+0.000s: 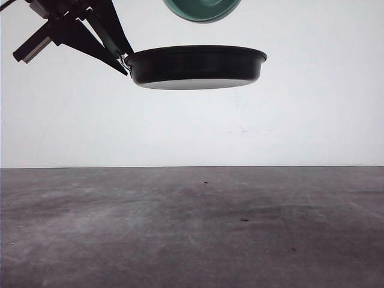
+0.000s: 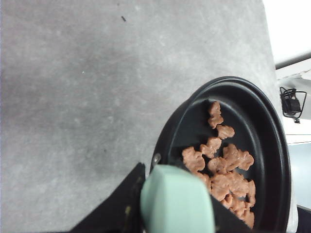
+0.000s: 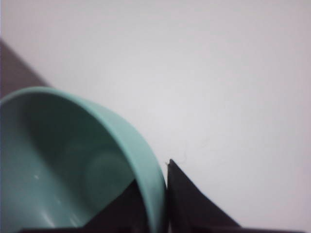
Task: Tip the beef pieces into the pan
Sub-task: 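Lower the bowl and pan back onto the table with both grippers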
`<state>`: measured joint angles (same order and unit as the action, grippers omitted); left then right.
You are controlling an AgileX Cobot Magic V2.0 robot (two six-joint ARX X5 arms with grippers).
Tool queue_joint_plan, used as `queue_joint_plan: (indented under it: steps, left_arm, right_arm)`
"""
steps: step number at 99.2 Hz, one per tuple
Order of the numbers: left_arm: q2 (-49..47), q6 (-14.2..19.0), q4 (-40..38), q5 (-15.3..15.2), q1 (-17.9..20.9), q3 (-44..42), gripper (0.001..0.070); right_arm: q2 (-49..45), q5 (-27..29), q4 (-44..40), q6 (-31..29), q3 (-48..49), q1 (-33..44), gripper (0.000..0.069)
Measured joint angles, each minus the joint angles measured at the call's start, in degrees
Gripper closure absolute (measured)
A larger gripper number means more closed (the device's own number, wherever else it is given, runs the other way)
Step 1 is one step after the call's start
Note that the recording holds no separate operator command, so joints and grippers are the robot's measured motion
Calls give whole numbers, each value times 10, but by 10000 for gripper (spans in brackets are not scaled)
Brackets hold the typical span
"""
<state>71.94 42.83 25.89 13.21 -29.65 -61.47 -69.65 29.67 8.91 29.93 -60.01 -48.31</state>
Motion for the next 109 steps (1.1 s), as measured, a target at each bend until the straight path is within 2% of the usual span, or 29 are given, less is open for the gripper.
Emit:
queue_joint_plan:
  steps: [10, 21, 34, 39, 51, 69, 86, 109]
  left_arm:
    - [0, 0, -2, 0, 1, 0, 655]
    - [0, -4, -4, 0, 6, 0, 655]
    - [0, -14, -4, -8, 7, 0, 655]
    - [0, -18, -4, -9, 7, 0, 655]
    - [0, -35, -4, -17, 7, 0, 655]
    - [8, -45, -17, -17, 8, 0, 655]
    - [20, -45, -22, -16, 8, 0, 655]
    - [21, -51, -13, -12, 8, 0, 655]
  right_arm:
    - [21, -94, -80, -179, -9, 75, 665]
    - [19, -223, -143, -369, -9, 161, 665]
    - [14, -358, -184, -522, -9, 255, 665]
    - [15, -385, -207, -556, -9, 286, 665]
    - [9, -384, -332, -573, -9, 353, 665]
    - [-67, -386, -469, -516, 21, 399, 665]
    - [-155, -417, -489, -490, 52, 397, 665]
    - [-198, -417, -456, -483, 51, 371, 664]
